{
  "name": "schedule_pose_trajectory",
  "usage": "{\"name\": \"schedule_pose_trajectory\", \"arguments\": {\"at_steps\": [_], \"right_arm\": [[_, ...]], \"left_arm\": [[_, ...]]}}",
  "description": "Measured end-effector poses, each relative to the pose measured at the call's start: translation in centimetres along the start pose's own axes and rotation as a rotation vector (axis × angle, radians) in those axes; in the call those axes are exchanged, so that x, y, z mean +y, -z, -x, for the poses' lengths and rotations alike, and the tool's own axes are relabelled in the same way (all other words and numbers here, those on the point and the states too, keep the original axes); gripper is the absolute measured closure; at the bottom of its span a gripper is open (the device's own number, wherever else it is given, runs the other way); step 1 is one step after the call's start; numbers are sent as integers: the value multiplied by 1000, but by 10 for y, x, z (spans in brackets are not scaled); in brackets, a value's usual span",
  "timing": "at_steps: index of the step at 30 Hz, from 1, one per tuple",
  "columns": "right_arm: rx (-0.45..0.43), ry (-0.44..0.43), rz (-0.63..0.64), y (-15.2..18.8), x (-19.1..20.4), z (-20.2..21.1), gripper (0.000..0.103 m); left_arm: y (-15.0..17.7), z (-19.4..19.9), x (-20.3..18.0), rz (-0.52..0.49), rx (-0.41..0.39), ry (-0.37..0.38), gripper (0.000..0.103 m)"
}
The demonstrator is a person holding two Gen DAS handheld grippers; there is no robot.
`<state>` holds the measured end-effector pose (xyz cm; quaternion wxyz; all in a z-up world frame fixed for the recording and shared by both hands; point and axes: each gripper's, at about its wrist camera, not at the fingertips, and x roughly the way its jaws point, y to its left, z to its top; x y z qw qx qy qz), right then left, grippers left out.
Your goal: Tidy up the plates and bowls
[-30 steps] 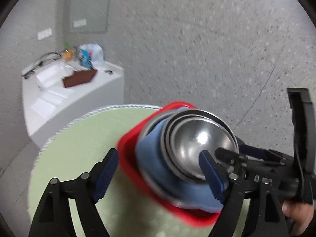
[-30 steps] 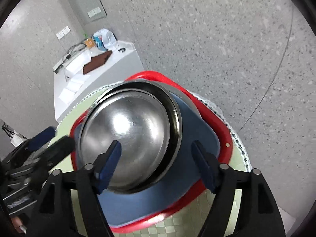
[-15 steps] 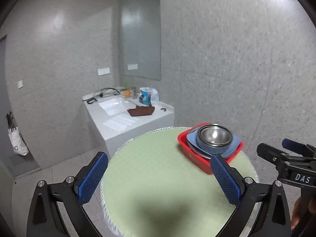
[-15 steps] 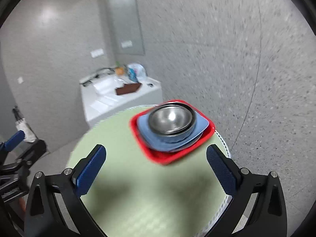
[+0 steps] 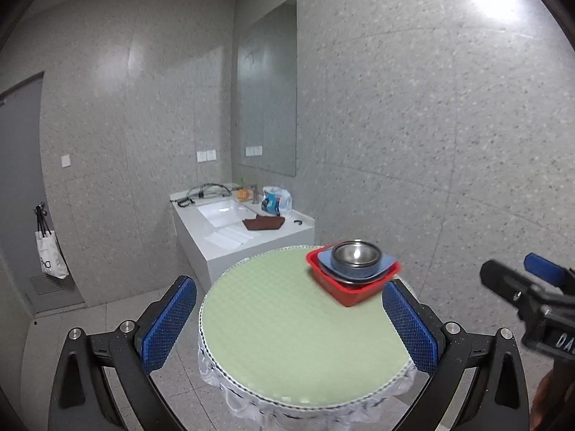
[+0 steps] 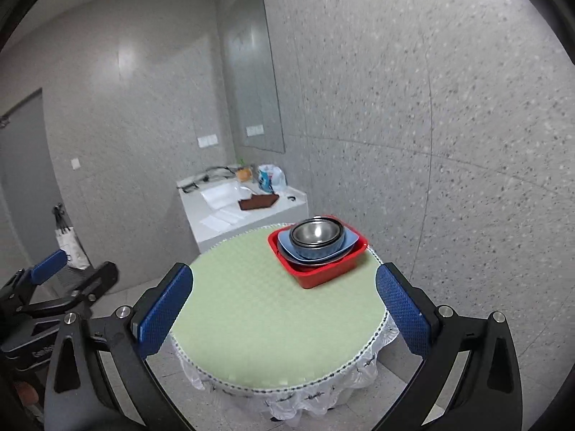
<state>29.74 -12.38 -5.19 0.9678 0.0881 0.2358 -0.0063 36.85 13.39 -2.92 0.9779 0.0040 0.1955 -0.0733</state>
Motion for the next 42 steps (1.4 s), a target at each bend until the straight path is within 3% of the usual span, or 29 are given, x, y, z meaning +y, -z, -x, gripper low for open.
{"name": "schedule_pose_trajectory", "arguments": {"at_steps": [11,20,30,42], "right_arm": [[-11,-126,95,35,-51,98,0],[-34,-172,108,54,-77,170,0],[-73,-174,104,65,-78,218,0],[-101,-159,101,67,-74,240,0]], "left_arm": [[64,149,-110,60,-43,-121,1],[80,237,-175,55,-51,-171,1],[92,287,-202,68,-60,-173,1],[90,298,-197,80,-78,-168,1]]}}
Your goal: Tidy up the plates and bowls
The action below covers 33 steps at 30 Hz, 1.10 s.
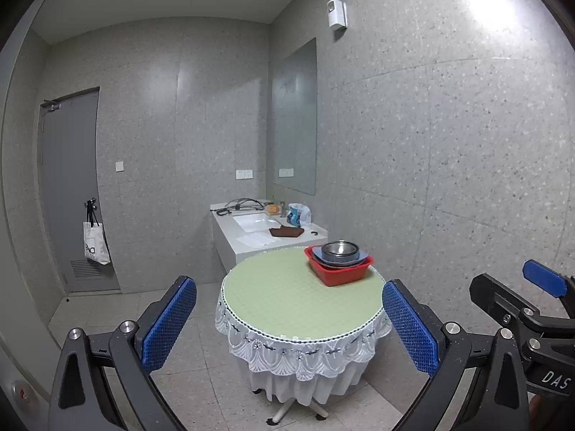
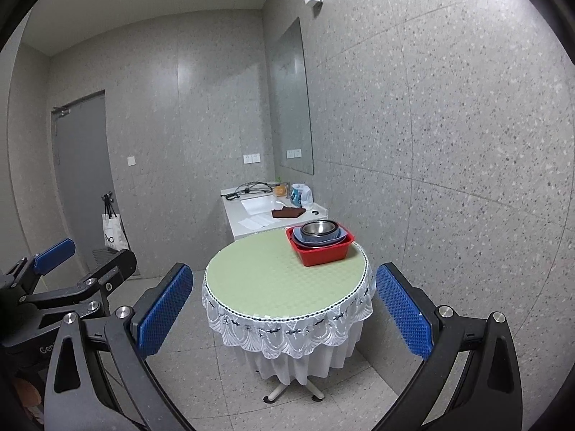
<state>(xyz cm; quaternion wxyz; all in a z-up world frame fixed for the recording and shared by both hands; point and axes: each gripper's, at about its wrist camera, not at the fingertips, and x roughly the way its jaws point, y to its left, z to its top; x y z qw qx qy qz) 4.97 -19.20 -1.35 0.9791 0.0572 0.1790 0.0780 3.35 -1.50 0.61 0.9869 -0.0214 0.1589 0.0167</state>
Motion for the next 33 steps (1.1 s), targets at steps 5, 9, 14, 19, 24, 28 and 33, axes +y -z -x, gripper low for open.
{"name": "schedule_pose_trajectory", "arguments": {"at_steps": [5,9,14,19,24,28,33], "right_arm": [[-6,11,3,0,1,2,0],[-15,21,8,0,2,6,0],[-25,37,14,0,1,10,0],[-31,45,9,1,-2,16,0],[-36,47,7,2,-3,21,0],[-38,45,6,1,-4,23,0],[-36,44,6,2,-3,24,0]], "left_arm": [[-2,1,2,2,-1,5,1],[-1,3,4,3,-5,10,1],[1,5,4,0,-8,17,1],[1,9,0,-8,-15,22,1],[5,13,0,-10,-21,22,1],[5,15,1,-11,-21,21,1],[5,15,3,-14,-19,20,1]]}}
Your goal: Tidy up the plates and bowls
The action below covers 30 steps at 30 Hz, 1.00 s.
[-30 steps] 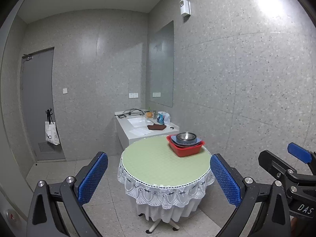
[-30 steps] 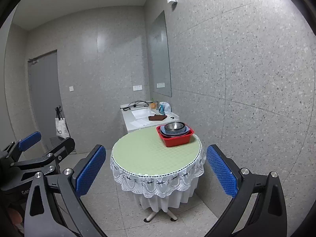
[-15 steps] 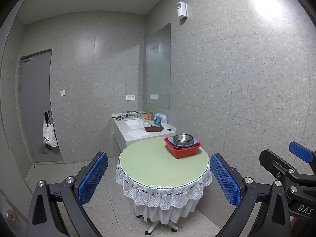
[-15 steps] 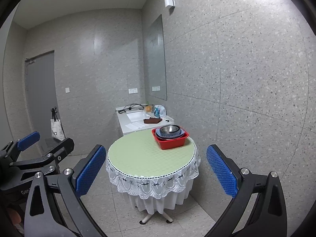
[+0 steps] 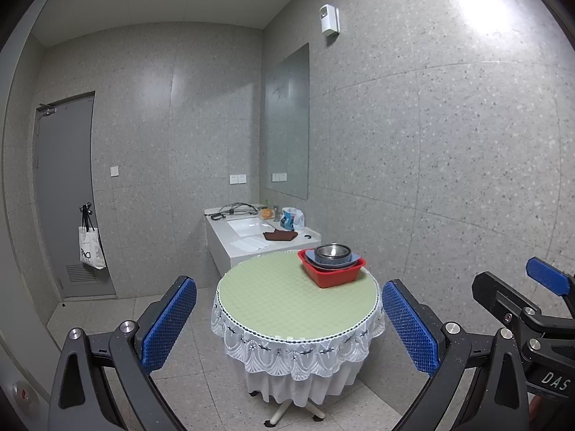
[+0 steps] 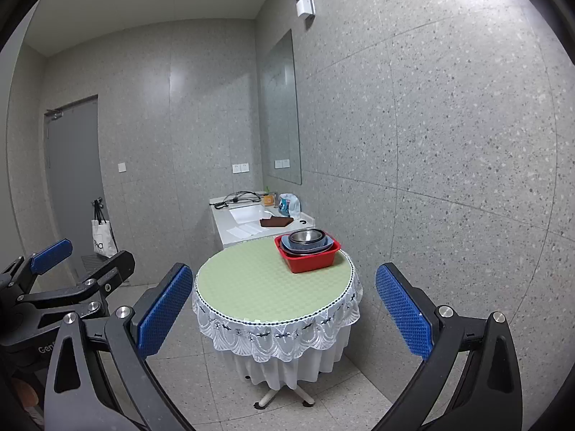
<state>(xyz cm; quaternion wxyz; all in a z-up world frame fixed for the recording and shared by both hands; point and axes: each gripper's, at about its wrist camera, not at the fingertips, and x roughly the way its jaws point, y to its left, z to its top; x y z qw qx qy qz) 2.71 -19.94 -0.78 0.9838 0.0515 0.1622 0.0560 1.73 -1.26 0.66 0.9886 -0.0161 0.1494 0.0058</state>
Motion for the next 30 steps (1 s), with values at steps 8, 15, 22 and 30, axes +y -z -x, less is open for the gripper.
{"name": "schedule_pose_trajectory", "arguments": {"at_steps": [8,15,22,30], "right_arm": [[0,0,0,1,0,2,0],[-2,0,-1,1,0,3,0],[-1,0,-1,1,1,3,0],[-1,-4,-3,-1,0,1,0]], "left_arm": [[-1,1,4,-2,-1,1,1],[0,1,4,-5,-3,1,1],[1,-1,5,-8,-3,1,1],[1,-1,4,-9,-4,-2,1]]}}
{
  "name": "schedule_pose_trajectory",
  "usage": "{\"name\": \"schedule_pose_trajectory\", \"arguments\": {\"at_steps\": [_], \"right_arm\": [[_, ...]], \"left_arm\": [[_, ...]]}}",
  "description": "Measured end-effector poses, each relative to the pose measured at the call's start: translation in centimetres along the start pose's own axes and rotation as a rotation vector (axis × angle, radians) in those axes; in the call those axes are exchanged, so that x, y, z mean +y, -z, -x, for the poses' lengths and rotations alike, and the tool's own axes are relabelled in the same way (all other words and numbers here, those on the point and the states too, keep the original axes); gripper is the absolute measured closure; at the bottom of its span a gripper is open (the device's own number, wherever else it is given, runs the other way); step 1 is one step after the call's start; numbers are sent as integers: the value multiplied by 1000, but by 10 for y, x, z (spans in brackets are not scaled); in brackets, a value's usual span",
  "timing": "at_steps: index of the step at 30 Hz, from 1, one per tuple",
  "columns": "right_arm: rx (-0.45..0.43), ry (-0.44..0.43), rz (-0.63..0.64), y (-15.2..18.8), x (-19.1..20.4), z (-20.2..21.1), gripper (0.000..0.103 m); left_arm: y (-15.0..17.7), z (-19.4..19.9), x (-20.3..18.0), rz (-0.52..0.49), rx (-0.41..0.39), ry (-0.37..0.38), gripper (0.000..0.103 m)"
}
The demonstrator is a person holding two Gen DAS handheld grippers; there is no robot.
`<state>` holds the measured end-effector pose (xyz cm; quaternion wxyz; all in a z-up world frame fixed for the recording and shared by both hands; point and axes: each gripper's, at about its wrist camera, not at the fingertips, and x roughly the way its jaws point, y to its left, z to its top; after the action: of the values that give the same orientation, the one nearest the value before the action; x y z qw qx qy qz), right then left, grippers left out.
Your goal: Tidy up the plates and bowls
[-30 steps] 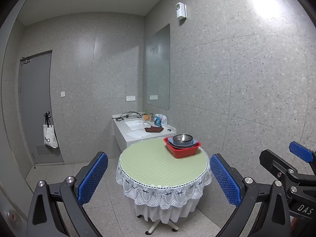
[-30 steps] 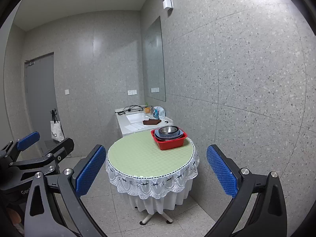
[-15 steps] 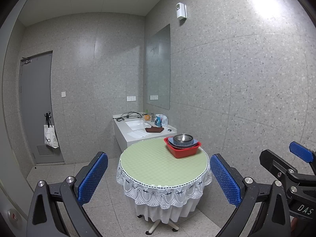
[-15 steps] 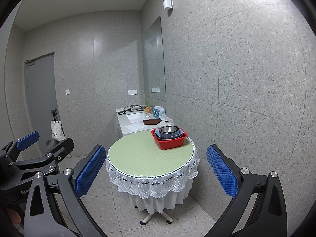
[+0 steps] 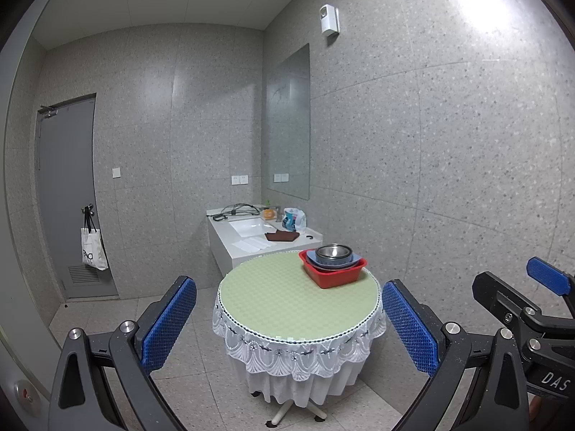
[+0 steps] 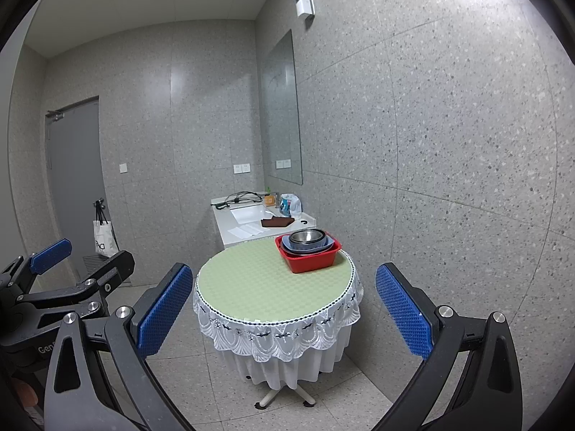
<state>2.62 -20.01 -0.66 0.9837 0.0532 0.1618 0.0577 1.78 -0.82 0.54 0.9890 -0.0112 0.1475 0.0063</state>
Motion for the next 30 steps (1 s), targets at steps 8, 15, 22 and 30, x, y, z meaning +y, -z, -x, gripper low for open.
{"name": "schedule_pose_trajectory", "arguments": {"at_steps": [8,15,22,30], "right_arm": [[0,-4,-1,-1,-2,-2,0],[0,-5,-2,-1,-1,-4,0],[1,-6,-3,-1,-1,-4,0],[1,-9,-2,-2,-3,-6,0]], "left_arm": [[0,-2,-1,-1,1,-4,1],[1,-4,-3,-1,1,-6,1],[1,-5,-2,-2,1,-8,1],[3,-6,-6,-2,-5,-14,1]]}}
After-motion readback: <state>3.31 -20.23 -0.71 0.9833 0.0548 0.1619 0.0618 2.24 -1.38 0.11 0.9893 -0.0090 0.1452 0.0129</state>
